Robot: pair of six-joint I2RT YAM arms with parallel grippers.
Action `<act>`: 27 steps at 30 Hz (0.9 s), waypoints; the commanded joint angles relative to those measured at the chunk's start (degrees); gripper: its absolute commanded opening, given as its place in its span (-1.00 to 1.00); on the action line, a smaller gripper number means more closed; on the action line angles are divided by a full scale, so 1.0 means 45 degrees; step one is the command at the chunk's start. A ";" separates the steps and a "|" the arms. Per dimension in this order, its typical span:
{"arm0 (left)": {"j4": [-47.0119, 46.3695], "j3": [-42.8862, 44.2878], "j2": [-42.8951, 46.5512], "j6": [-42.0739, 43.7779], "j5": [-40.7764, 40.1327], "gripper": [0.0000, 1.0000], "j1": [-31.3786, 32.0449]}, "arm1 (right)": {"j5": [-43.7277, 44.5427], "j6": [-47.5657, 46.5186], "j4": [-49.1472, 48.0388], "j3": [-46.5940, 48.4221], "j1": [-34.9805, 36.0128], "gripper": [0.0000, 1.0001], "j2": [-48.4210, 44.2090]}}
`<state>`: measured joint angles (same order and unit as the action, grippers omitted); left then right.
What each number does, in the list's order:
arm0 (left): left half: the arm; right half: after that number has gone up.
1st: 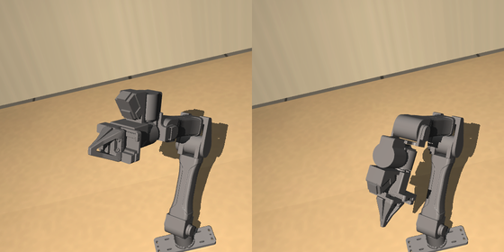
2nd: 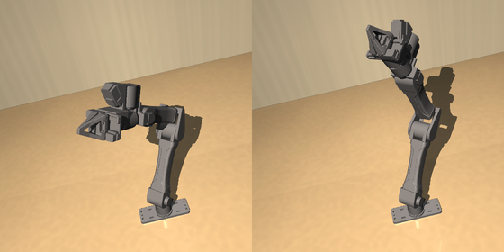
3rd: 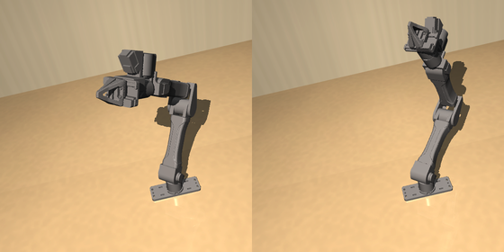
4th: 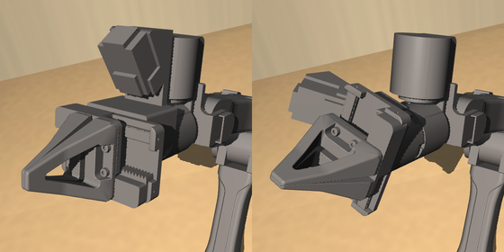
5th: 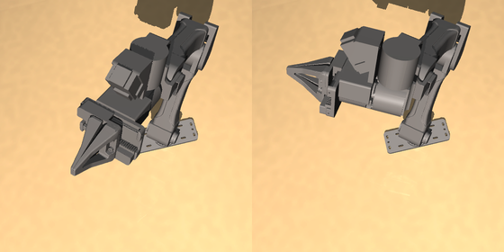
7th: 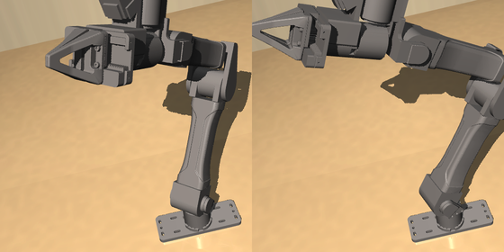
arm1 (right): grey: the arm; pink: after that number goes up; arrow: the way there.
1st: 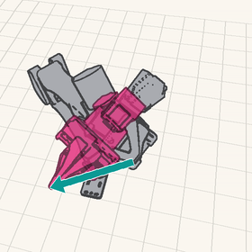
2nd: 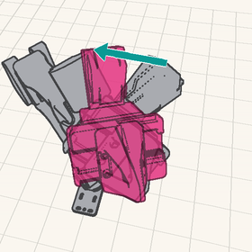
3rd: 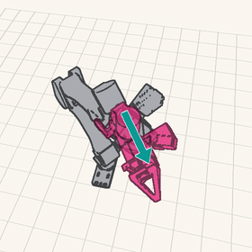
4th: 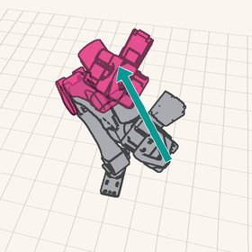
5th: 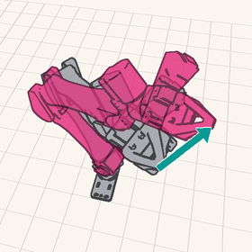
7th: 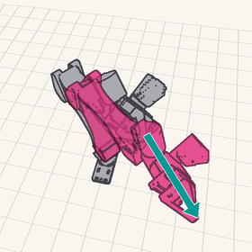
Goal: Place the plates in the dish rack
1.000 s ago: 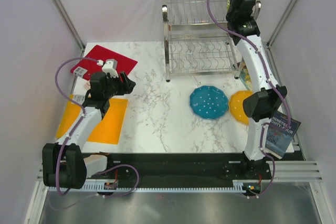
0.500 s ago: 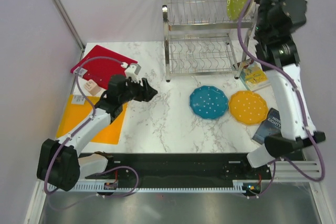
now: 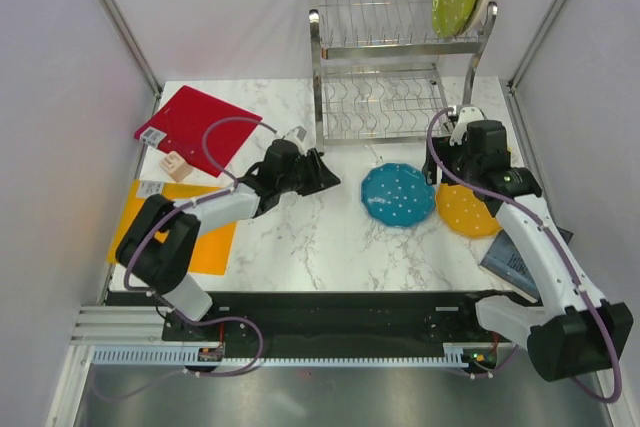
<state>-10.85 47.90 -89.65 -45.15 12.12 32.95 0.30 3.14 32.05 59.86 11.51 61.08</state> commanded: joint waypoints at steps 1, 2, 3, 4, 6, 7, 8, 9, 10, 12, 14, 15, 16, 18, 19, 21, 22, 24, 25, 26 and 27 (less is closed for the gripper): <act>0.0087 0.1873 -0.1537 -0.1179 -0.1245 -0.03 0.0683 | -0.2955 0.0904 0.0339 -0.0234 -0.0331 0.53 0.1092; 0.0319 0.2088 -0.1833 -0.1179 -0.1403 -0.04 0.0821 | -0.3266 0.1001 -0.0377 -0.0718 -0.0447 0.52 0.1230; 0.0534 0.2593 -0.2107 -0.1198 -0.1752 -0.06 0.1016 | -0.4042 0.0944 -0.0752 -0.0974 -0.0467 0.50 0.1367; 0.0788 0.2772 -0.2497 -0.1256 -0.1891 -0.10 0.1076 | -0.4475 0.0808 -0.1065 -0.1151 -0.0467 0.37 0.1504; 0.1103 0.3065 -0.2734 -0.1296 -0.1854 -0.13 0.1154 | -0.4810 0.0690 -0.1672 -0.1601 -0.0487 0.25 0.2048; 0.1122 0.3067 -0.2890 -0.1296 -0.1776 -0.13 0.1212 | -0.4966 0.0554 -0.1809 -0.1718 -0.0468 0.16 0.2245; 0.1239 0.3067 -0.2949 -0.1296 -0.1853 -0.13 0.1232 | -0.5026 0.0398 -0.1946 -0.1777 -0.0467 0.11 0.2460; 0.1278 0.3086 -0.3008 -0.1315 -0.2085 -0.13 0.1310 | -0.5007 0.0261 -0.1947 -0.1739 -0.0467 0.05 0.2849; 0.1279 0.3086 -0.3086 -0.1161 -0.2184 -0.13 0.1369 | -0.4794 0.0144 -0.1908 -0.1526 -0.0487 0.03 0.2988; 0.1182 0.3203 -0.3417 -0.0907 -0.2341 -0.13 0.1641 | -0.4676 0.0084 -0.1830 -0.1271 -0.0468 0.06 0.3184; 0.1162 0.3475 -0.3884 -0.0769 -0.2381 -0.13 0.1856 | -0.4481 0.0045 -0.1752 -0.0939 -0.0467 0.09 0.3126; 0.1162 0.3631 -0.4100 -0.0768 -0.2303 -0.13 0.2032 | -0.4383 0.0045 -0.1733 -0.0880 -0.0467 0.10 0.3087; 0.1162 0.3768 -0.4295 -0.0846 -0.2264 -0.14 0.2111 | -0.4208 0.0045 -0.1694 -0.0841 -0.0467 0.10 0.3068; 0.1181 0.4218 -0.4804 -0.0827 -0.2457 -0.14 0.2402 | -0.3603 -0.0013 -0.1654 -0.0879 -0.0467 0.12 0.2951; 0.1200 0.4393 -0.4979 -0.0672 -0.2556 -0.14 0.2501 | -0.3446 -0.0091 -0.1654 -0.1034 -0.0487 0.12 0.2873; 0.1337 0.4862 -0.5427 -0.0574 -0.2944 -0.14 0.2735 | -0.3113 -0.0131 -0.1635 -0.1191 -0.0487 0.13 0.2678; 0.1608 0.5037 -0.5565 -0.0476 -0.3063 -0.15 0.2795 | -0.3093 -0.0131 -0.1538 -0.1327 -0.0487 0.14 0.2600; 0.2349 0.5953 -0.6206 -0.0320 -0.3297 -0.16 0.2873 | -0.3093 -0.0131 -0.1498 -0.1484 -0.0487 0.15 0.2307; 0.3822 0.6286 -0.6308 -0.0358 -0.3685 -0.17 0.2912 | -0.3093 -0.0111 -0.1421 -0.1581 -0.0468 0.15 0.2209; 0.4224 0.6579 -0.6367 -0.0281 -0.4153 -0.18 0.2951 | -0.3093 -0.0111 -0.1381 -0.1602 -0.0487 0.16 0.2015; 0.4769 0.6853 -0.6445 -0.0125 -0.4777 -0.20 0.3029 | -0.3093 -0.0092 -0.1342 -0.1602 -0.0448 0.17 0.1916</act>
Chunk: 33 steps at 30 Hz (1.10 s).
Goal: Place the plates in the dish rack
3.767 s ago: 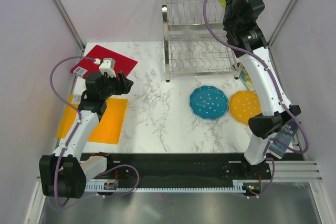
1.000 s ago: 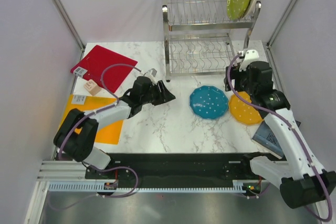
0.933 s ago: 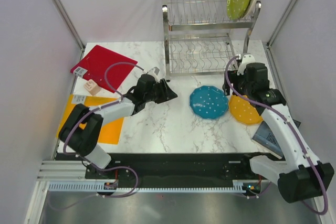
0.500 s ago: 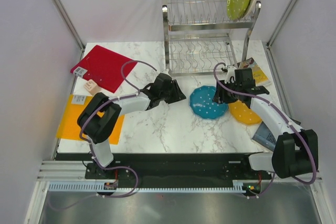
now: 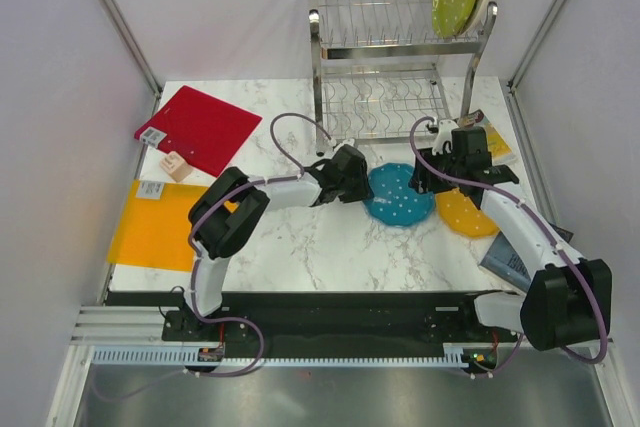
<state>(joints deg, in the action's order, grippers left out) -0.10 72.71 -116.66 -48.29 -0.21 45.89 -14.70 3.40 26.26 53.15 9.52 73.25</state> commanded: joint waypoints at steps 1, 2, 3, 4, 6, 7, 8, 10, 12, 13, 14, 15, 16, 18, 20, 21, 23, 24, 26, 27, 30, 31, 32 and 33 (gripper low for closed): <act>0.2965 0.1652 -0.0732 0.0614 -0.2160 -0.19 0.0154 | 0.0258 -0.0188 -0.0016 -0.0091 -0.0025 0.17 -0.0868; 0.3474 0.1636 -0.0677 0.0595 -0.2354 -0.19 0.0154 | 0.0278 -0.0208 0.0023 -0.0091 -0.0025 0.18 -0.1023; 0.3653 0.1520 -0.0580 0.0576 -0.2801 -0.20 0.0154 | 0.0355 -0.0247 0.0043 -0.0072 -0.0025 0.18 -0.1102; 0.3867 0.1461 -0.0463 0.0614 -0.2883 -0.21 0.0154 | 0.0376 -0.0383 0.0101 -0.0014 -0.0045 0.19 -0.1161; 0.4356 0.0993 -0.0171 0.0731 -0.3020 -0.21 0.0115 | 0.0492 -0.0501 0.0141 -0.0013 -0.0026 0.20 -0.1317; 0.4493 0.0740 0.0218 0.0712 -0.3001 -0.21 0.0076 | 0.0609 -0.0598 0.0141 -0.0071 -0.0045 0.20 -0.1376; 0.4669 0.0119 0.0473 0.0712 -0.2962 -0.21 0.0037 | 0.0610 -0.0676 0.0160 -0.0110 -0.0026 0.21 -0.1454; 0.4729 -0.0645 0.1020 0.0673 -0.2884 -0.21 -0.0138 | 0.0552 -0.0658 0.0121 -0.0324 -0.0045 0.22 -0.1474; 0.4710 -0.1856 0.1840 0.0653 -0.2883 -0.20 -0.0352 | 0.0455 -0.0638 0.0102 -0.0481 -0.0025 0.22 -0.1299; 0.4671 -0.2286 0.2171 0.0673 -0.2922 -0.20 -0.0412 | 0.0338 -0.0619 0.0102 -0.0598 -0.0025 0.22 -0.1182; 0.4632 -0.3121 0.2755 0.0751 -0.2923 -0.20 -0.0490 | -0.0108 -0.0580 0.0082 -0.0657 -0.0045 0.22 -0.0930; 0.4593 -0.3536 0.3128 0.0945 -0.2884 -0.20 -0.0645 | -0.0403 -0.0599 0.0082 -0.0716 -0.0026 0.25 -0.0792; 0.4573 -0.3927 0.3480 0.1043 -0.2884 -0.20 -0.0724 | -0.0715 -0.0599 0.0005 -0.0852 -0.0045 0.27 -0.0616; 0.4476 -0.5118 0.4589 0.1297 -0.2690 -0.18 -0.1074 | -0.1653 -0.0328 -0.0229 -0.1047 -0.0045 0.31 -0.0031; 0.3872 -0.6232 0.5296 0.1415 -0.2378 -0.18 -0.1426 | -0.2296 0.0450 -0.1047 -0.1438 -0.0045 0.36 0.0536; 0.3521 -0.6564 0.5802 0.1628 -0.1815 -0.17 -0.1834 | -0.2571 0.0707 -0.1379 -0.1632 -0.0026 0.46 0.0751; 0.2273 -0.7385 0.6216 0.1960 -0.0955 -0.17 -0.2207 | -0.3137 0.1253 -0.2376 -0.1751 -0.0045 0.50 0.1451; 0.1862 -0.7620 0.6508 0.2233 -0.0041 -0.15 -0.2577 | -0.3797 0.1604 -0.2649 -0.1732 -0.0045 0.54 0.1726; 0.0709 -0.8284 0.6763 0.2255 0.0629 -0.11 -0.2969 | -0.4251 0.1958 -0.3392 -0.1615 -0.0045 0.55 0.2605; 0.0396 -0.8479 0.6861 0.2178 0.1096 -0.09 -0.3358 | -0.4640 0.2230 -0.3588 -0.1421 -0.0045 0.55 0.2937; -0.0484 -0.8833 0.7116 0.2157 0.1392 -0.07 -0.4004 | -0.5364 0.2622 -0.4232 -0.0895 -0.0025 0.54 0.4207; -0.0641 -0.8833 0.7116 0.2216 0.1568 -0.06 -0.4161 | -0.5753 0.2933 -0.4582 -0.0776 -0.0025 0.53 0.4751; -0.0932 -0.8775 0.6961 0.2351 0.2072 -0.06 -0.4414 | -0.5834 0.3168 -0.4798 -0.0698 -0.0025 0.52 0.4969; -0.1032 -0.8716 0.6844 0.2566 0.2271 -0.07 -0.4532 | -0.5835 0.3325 -0.5013 -0.0523 -0.0006 0.52 0.5165</act>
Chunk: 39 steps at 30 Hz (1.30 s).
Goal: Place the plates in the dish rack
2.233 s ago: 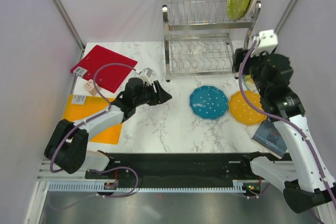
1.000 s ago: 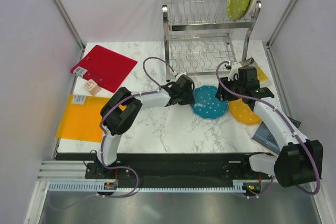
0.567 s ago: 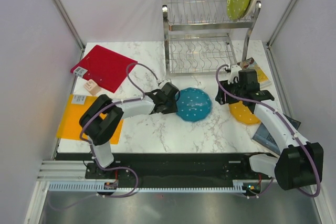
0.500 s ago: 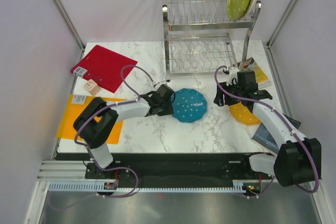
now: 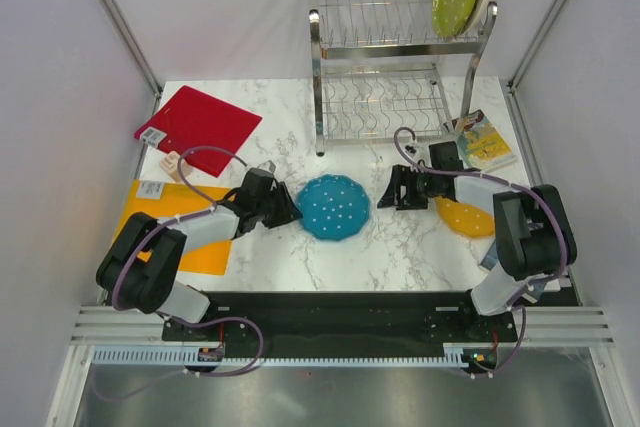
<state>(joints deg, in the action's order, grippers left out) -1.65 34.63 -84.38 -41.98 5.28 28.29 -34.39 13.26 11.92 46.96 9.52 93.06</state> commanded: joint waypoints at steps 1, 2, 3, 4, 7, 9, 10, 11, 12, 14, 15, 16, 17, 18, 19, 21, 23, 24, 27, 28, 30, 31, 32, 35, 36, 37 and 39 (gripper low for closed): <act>-0.0765 -0.0081 -0.0486 0.1222 0.1247 -0.09 -0.0701 | -0.1440 0.1214 -0.2042 0.0989 0.0129 0.52 0.1172; -0.0882 -0.0021 -0.0777 0.1242 0.1713 -0.10 -0.0856 | -0.1420 0.1195 -0.2044 0.1145 0.0208 0.52 0.1408; -0.1154 0.0076 -0.0993 0.1300 0.2027 -0.20 -0.0935 | -0.1420 0.1175 -0.2044 0.1437 0.0286 0.51 0.1623; -0.1253 0.0251 -0.1169 0.1301 0.2281 -0.27 -0.0975 | -0.1401 0.1175 -0.2044 0.1556 0.0480 0.51 0.2051; -0.1469 0.0661 -0.1833 0.1398 0.2849 -0.89 -0.1014 | -0.1361 0.1175 -0.2025 0.1946 0.0929 0.51 0.2775; -0.1450 0.0838 -0.2301 0.1495 0.3200 -0.95 -0.1034 | -0.1439 0.1234 -0.1947 0.2122 0.1165 0.51 0.3069; -0.1430 0.0955 -0.2497 0.1535 0.3299 -0.95 -0.1034 | -0.1459 0.1273 -0.1946 0.2142 0.1359 0.50 0.3322; -0.1430 0.1014 -0.2615 0.1593 0.3416 -0.95 -0.1072 | -0.1478 0.1254 -0.1927 0.2162 0.1439 0.50 0.3402; -0.1430 0.1034 -0.2848 0.1652 0.3591 -0.95 -0.1092 | -0.1633 0.1292 -0.1927 0.2124 0.1555 0.50 0.3461; -0.1547 0.0996 -0.2967 0.1517 0.3534 -0.95 -0.1150 | -0.1712 0.1312 -0.1849 0.2104 0.1771 0.49 0.3656; -0.1586 0.0995 -0.3045 0.1400 0.3534 -0.95 -0.1170 | -0.1848 0.1293 -0.1733 0.2084 0.1810 0.48 0.3715; -0.1664 0.1015 -0.3143 0.1379 0.3495 -0.95 -0.1209 | -0.1908 0.1234 -0.1674 0.2065 0.1849 0.47 0.3754; -0.1645 0.1034 -0.3202 0.1360 0.3379 -0.95 -0.1190 | -0.1947 0.1215 -0.1557 0.2065 0.1830 0.47 0.3774; -0.1664 0.1054 -0.3202 0.1340 0.3300 -0.95 -0.1209 | -0.2102 0.0982 -0.1227 0.2103 0.1849 0.46 0.3793; -0.1665 0.1093 -0.3222 0.1320 0.3242 -0.95 -0.1248 | -0.2200 0.0825 -0.0992 0.2142 0.1850 0.46 0.3832; -0.1878 0.1015 -0.3241 0.1223 0.3085 -0.95 -0.1346 | -0.2492 0.0552 -0.0504 0.2143 0.1830 0.43 0.3852; -0.2171 0.0995 -0.3241 0.1145 0.3104 -0.95 -0.1463 | -0.2688 0.0531 -0.0482 0.1949 0.1850 0.38 0.3813; -0.2250 0.0995 -0.3280 0.1106 0.3085 -0.95 -0.1483 | -0.2747 0.0550 -0.0482 0.1870 0.1830 0.35 0.3794; -0.2406 0.1092 -0.3280 0.1086 0.2870 -0.95 -0.1502 | -0.3196 0.0843 -0.0676 0.1713 0.1849 0.19 0.3794; -0.2465 0.1093 -0.3300 0.1067 0.2851 -0.95 -0.1522 | -0.3352 0.0998 -0.0735 0.1694 0.1850 0.05 0.3774; -0.2601 0.1093 -0.3300 0.1067 0.2889 -0.95 -0.1522 | -0.3548 0.1077 -0.0852 0.1732 0.1830 -0.06 0.3793; -0.2641 0.1093 -0.3300 0.1047 0.2909 -0.95 -0.1522 | -0.3761 0.1271 -0.0930 0.1771 0.1849 -0.10 0.3832; -0.2699 0.1074 -0.3281 0.1047 0.2890 -0.95 -0.1503 | -0.3841 0.1370 -0.1066 0.1791 0.1850 -0.11 0.3871; -0.2816 0.1054 -0.3261 0.1027 0.2851 -0.95 -0.1503 | -0.4310 0.1955 -0.1709 0.1772 0.1849 -0.20 0.3891; -0.2817 0.1054 -0.3261 0.1047 0.2850 -0.95 -0.1502 | -0.4330 0.2034 -0.1770 0.1791 0.1830 -0.25 0.3872; -0.2817 0.1073 -0.3261 0.1047 0.2831 -0.95 -0.1502 | -0.4330 0.2054 -0.1790 0.1810 0.1849 -0.47 0.3852; -0.2662 0.1112 -0.3164 0.1105 0.2792 -0.87 -0.1522 | -0.4369 0.2074 -0.1790 0.1928 0.1830 -0.82 0.3580</act>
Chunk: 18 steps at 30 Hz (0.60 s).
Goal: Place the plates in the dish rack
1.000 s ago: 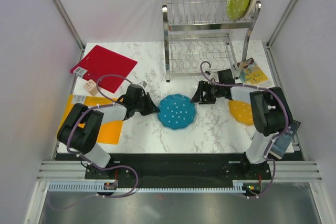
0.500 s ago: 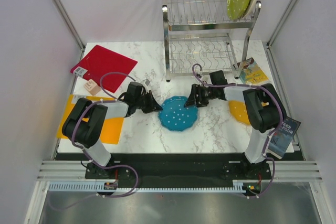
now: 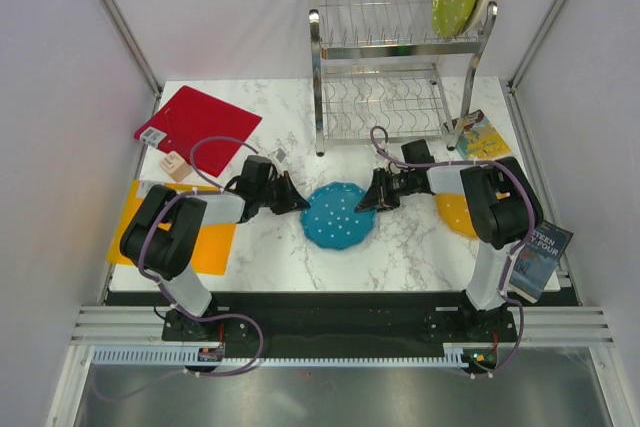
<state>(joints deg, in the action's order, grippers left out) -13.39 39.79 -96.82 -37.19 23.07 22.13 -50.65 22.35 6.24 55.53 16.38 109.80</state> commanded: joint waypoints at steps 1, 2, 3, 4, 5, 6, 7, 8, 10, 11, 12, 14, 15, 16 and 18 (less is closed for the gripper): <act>0.0180 0.0044 -0.0322 0.0370 -0.1375 -0.47 -0.0152 | -0.0755 0.0092 -0.0508 0.0062 0.0286 -1.00 -0.0335; 0.0511 0.0276 -0.0225 0.0567 -0.1589 -0.28 -0.0133 | -0.0910 0.0247 -0.0488 0.0121 0.0247 -1.00 -0.0801; 0.0765 0.0356 0.0066 0.0820 -0.1785 -0.14 -0.0152 | -0.0950 0.0229 -0.0353 0.0179 0.0130 -1.00 -0.1077; 0.1116 0.0434 0.0263 0.1442 -0.2019 0.00 -0.0230 | -0.0931 0.0113 0.0287 0.0354 0.0052 -1.00 -0.1369; 0.1235 0.0532 0.0439 0.1699 -0.2002 0.04 -0.0346 | -0.0815 -0.0584 0.0892 0.0491 -0.0104 -1.00 -0.1933; 0.1372 0.0571 0.0943 0.1953 -0.2002 0.06 -0.0464 | -0.0756 -0.1191 0.1575 0.0667 -0.0163 -1.00 -0.2209; 0.1586 0.0610 0.1180 0.2536 -0.1654 0.11 -0.0813 | -0.0562 -0.1758 0.3032 0.1016 -0.0222 -1.00 -0.2502; 0.1820 0.0843 0.1511 0.2870 -0.1476 0.13 -0.0990 | -0.0328 -0.2382 0.3801 0.1194 -0.0319 -1.00 -0.3124; 0.2696 0.1176 0.2623 0.3886 -0.1124 0.18 -0.1537 | 0.0356 -0.4064 0.5769 0.1720 -0.0495 -1.00 -0.3752; 0.2914 0.1313 0.3053 0.4237 -0.1045 0.18 -0.1694 | 0.0590 -0.4513 0.6323 0.1936 -0.0631 -1.00 -0.4470; 0.2916 0.1295 0.4140 0.4724 -0.1528 0.18 -0.1850 | 0.1037 -0.5059 0.6811 0.2537 -0.0671 -1.00 -0.4884; 0.2625 0.0750 0.5142 0.5098 -0.2369 0.19 -0.1871 | 0.1740 -0.5707 0.7869 0.3476 -0.0613 -1.00 -0.6173; 0.2430 0.0554 0.5979 0.5255 -0.2585 0.20 -0.1871 | 0.2015 -0.5960 0.8238 0.4641 -0.0613 -1.00 -0.6525; 0.2177 0.0243 0.6219 0.5373 -0.2588 0.20 -0.1871 | 0.2347 -0.6117 0.8416 0.5329 -0.0613 -1.00 -0.7012; 0.2174 0.0065 0.6455 0.5355 -0.2742 0.20 -0.1871 | 0.3417 -0.6410 0.8826 0.7625 -0.0613 -1.00 -0.7250</act>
<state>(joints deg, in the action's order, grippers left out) -2.33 41.95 -72.14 -19.35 14.31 13.50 -37.47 -0.49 41.43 71.16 13.50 85.30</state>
